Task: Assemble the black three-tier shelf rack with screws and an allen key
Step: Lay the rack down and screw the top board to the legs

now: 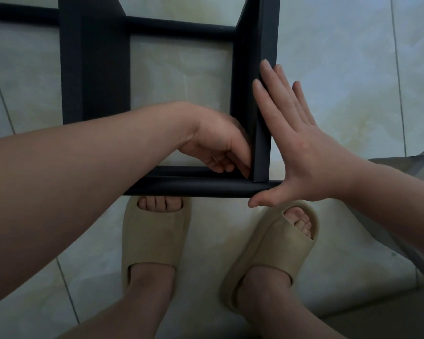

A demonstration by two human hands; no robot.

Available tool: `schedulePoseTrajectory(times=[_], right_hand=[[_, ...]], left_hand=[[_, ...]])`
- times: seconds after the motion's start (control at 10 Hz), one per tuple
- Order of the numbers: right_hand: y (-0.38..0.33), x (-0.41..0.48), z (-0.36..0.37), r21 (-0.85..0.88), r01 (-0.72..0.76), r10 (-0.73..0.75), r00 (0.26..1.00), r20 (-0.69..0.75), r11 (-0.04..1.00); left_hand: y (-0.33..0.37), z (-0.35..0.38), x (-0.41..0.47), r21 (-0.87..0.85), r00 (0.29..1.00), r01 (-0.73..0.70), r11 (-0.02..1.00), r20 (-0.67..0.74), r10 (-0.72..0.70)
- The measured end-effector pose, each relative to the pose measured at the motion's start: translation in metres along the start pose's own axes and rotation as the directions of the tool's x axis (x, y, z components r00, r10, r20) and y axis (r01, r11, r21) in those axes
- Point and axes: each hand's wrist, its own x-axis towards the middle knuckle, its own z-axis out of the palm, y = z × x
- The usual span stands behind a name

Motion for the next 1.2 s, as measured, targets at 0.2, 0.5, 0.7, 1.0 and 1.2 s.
schedulePoseTrajectory(times=[0.2, 0.5, 0.7, 1.0, 1.2], right_hand=[[-0.0002, 0.0005, 0.0002, -0.001, -0.001, 0.001, 1.000, -0.002, 1.000], [-0.0006, 0.0007, 0.0007, 0.004, -0.001, 0.001, 1.000, -0.007, 1.000], [-0.0005, 0.0003, 0.0009, 0.001, -0.001, 0.001, 1.000, -0.009, 1.000], [-0.0020, 0.0010, -0.0007, 0.004, -0.001, 0.001, 1.000, 0.001, 1.000], [-0.0033, 0.0012, -0.0006, 0.005, -0.007, 0.007, 1.000, -0.001, 1.000]], left_hand=[[-0.0002, 0.0026, 0.0011, 0.001, 1.000, -0.003, 1.000, -0.031, 0.003], [-0.0025, 0.0012, 0.0002, -0.027, 1.000, -0.006, 1.000, -0.013, 0.006], [-0.0016, -0.0004, -0.0005, -0.012, 1.000, 0.023, 1.000, -0.011, -0.023], [-0.0005, 0.0042, 0.0007, -0.015, 1.000, 0.018, 1.000, -0.014, -0.018], [-0.0018, 0.0044, -0.0002, -0.043, 1.000, 0.015, 0.999, -0.005, -0.016]])
